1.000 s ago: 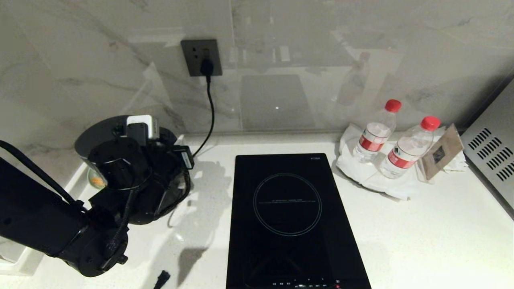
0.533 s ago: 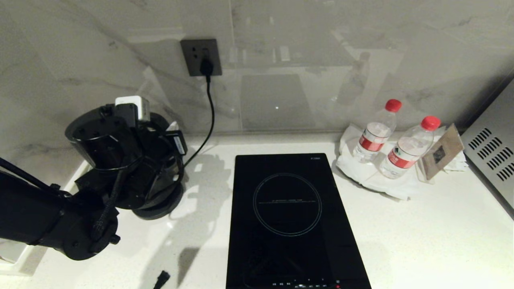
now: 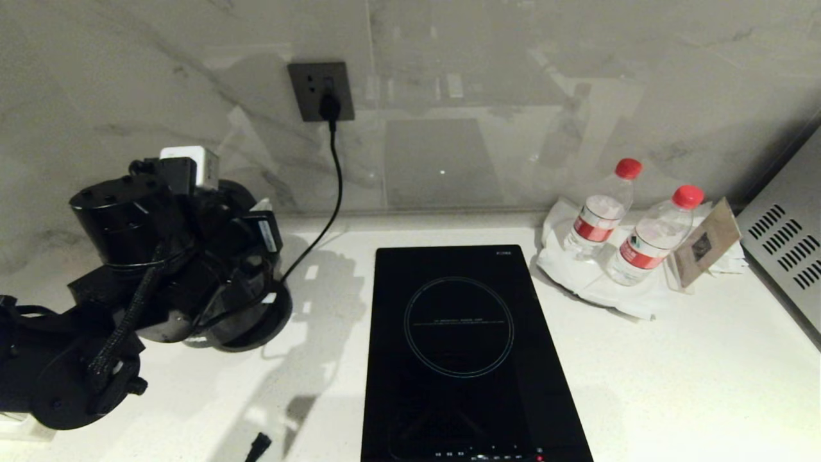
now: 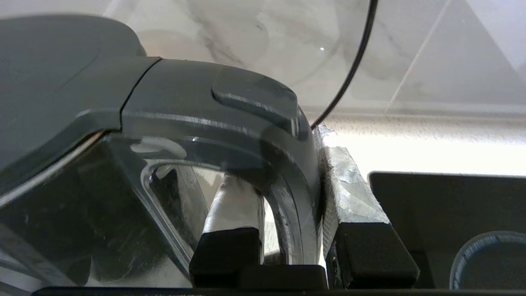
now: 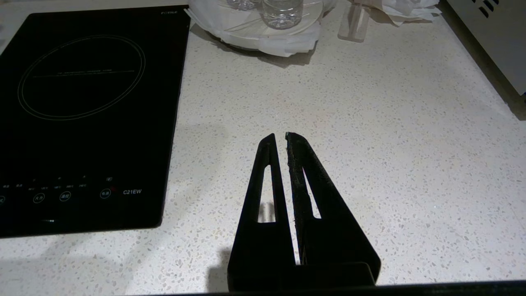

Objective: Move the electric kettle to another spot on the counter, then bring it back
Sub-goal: Place it by the sink

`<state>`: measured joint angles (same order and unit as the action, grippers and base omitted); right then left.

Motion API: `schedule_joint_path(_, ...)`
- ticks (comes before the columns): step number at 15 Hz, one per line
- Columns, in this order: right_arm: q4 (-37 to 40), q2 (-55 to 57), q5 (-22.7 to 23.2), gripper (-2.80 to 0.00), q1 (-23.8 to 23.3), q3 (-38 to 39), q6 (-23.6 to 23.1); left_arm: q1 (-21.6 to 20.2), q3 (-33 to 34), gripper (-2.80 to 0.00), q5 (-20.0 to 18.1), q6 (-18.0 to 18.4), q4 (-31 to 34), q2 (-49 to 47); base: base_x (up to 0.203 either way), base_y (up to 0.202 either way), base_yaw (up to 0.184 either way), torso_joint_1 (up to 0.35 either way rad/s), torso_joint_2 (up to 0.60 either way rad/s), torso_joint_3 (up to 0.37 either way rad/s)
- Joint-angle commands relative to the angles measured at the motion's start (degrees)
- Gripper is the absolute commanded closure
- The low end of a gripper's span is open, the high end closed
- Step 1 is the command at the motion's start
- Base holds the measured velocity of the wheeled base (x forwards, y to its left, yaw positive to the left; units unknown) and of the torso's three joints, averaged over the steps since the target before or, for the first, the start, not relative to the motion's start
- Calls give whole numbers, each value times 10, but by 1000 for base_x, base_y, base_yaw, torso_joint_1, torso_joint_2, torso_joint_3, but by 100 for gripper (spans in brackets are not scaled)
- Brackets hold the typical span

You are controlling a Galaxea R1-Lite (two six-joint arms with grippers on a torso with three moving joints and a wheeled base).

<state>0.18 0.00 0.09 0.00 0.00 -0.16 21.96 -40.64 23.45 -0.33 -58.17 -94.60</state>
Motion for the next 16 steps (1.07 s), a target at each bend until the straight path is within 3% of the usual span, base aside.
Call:
schedule_joint_path(1, 0, 0, 0, 0, 0, 0, 0, -1, 29, 0, 0, 0, -2, 42, 0, 0, 0, 0, 0, 0)
schedule_joint_path(5, 0, 0, 0, 0, 1, 0, 0, -9, 56, 0, -46, 0, 0, 84, 0, 0, 0, 0, 0, 0)
schedule_joint_path(11, 0, 0, 0, 0, 0, 0, 0, -27, 92, 0, -46, -2, -4, 91, 0, 0, 0, 1, 1, 15)
schedule_joint_path(16, 0, 0, 0, 0, 0, 0, 0, -28, 102, 0, -46, -4, -5, 97, 0, 0, 0, -1, 6, 178)
